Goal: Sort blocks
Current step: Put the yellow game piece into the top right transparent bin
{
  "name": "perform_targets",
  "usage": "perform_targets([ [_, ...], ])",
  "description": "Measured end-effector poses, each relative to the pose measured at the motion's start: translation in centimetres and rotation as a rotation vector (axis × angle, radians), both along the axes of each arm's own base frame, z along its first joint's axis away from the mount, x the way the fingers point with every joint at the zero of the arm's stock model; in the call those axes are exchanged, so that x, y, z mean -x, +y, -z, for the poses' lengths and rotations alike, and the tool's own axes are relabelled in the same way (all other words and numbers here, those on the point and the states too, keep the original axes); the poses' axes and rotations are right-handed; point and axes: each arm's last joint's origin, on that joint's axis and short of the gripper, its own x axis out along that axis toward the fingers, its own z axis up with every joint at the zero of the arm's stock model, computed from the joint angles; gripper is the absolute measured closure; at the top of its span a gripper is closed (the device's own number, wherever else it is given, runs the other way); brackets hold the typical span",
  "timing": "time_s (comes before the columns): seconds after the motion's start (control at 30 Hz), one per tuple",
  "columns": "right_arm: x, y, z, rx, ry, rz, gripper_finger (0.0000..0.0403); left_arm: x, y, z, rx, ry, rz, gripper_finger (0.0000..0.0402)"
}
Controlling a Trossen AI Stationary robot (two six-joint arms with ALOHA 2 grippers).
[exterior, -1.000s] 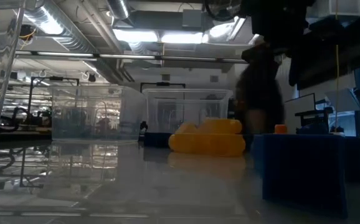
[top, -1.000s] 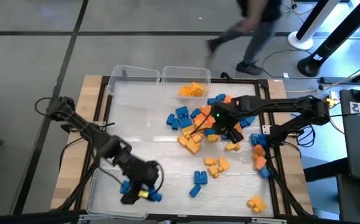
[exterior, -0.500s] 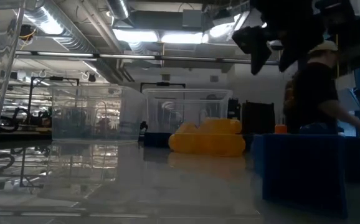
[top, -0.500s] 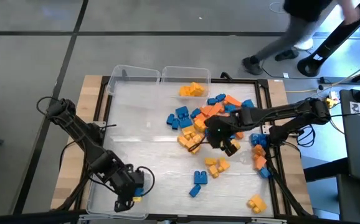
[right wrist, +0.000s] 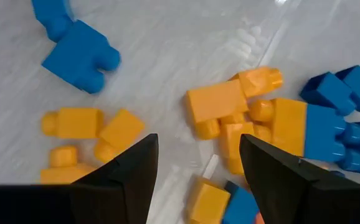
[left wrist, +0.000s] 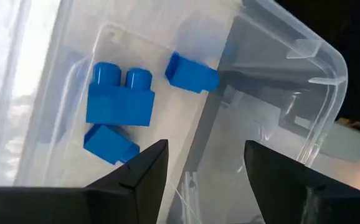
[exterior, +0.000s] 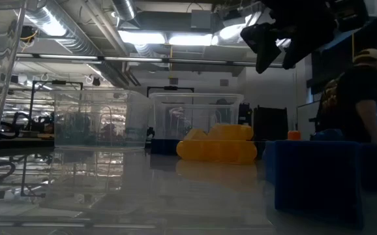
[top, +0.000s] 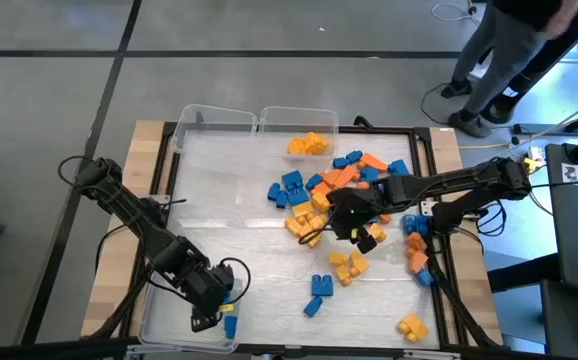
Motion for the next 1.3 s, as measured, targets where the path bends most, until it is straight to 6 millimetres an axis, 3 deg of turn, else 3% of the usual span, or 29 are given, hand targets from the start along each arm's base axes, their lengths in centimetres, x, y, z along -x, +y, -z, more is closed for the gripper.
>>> perform_targets([
  [0.27, 0.0, 3.7, 1.1, 0.037, 0.041, 0.102, 0.0178, 0.9, 2.8, -3.5, -0.024, -0.210, 0.045, 0.0202],
  [0.57, -1.3, 5.8, 5.2, 0.071, 0.166, 0.322, 0.0178, 2.0, 7.2, -7.2, -0.257, -0.534, -0.002, 0.0202],
  [0.87, -2.0, 6.3, 6.4, 0.000, 0.207, 0.348, 0.0178, 0.8, 9.9, -7.5, -0.550, -0.617, 0.037, 0.0202],
  [1.03, -2.0, 6.3, 6.5, -0.022, 0.219, 0.385, 0.0178, 0.2, 11.3, -7.5, -0.597, -0.605, 0.016, 0.0202],
  [1.3, -2.5, 6.9, 8.4, -0.008, 0.273, 0.402, 0.0178, -0.1, 12.3, -7.4, -0.618, -0.592, -0.007, 0.0201],
])
